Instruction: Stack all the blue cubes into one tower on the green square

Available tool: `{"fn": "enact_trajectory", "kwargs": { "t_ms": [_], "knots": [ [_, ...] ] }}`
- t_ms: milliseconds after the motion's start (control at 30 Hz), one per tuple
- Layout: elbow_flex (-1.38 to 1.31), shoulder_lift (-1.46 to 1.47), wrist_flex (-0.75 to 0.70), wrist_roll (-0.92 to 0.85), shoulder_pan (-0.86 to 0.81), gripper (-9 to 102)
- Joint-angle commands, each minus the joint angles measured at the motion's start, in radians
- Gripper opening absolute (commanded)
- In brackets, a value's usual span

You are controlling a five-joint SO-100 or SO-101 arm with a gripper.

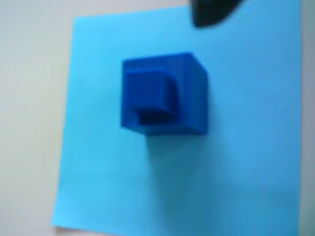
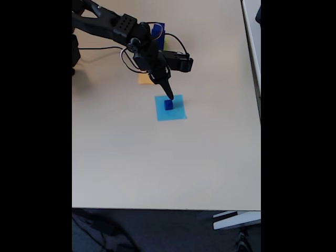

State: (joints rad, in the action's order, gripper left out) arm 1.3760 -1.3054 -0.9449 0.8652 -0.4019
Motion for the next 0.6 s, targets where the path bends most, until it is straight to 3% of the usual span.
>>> {"fn": "enact_trajectory", "kwargs": {
  "t_ms": [0, 567],
  "knots": [
    [-0.023, -0.003, 0.034, -0.009, 0.006, 23],
    [-0.069, 0.092, 0.055, 0.009, 0.006, 24]
  ]
}}
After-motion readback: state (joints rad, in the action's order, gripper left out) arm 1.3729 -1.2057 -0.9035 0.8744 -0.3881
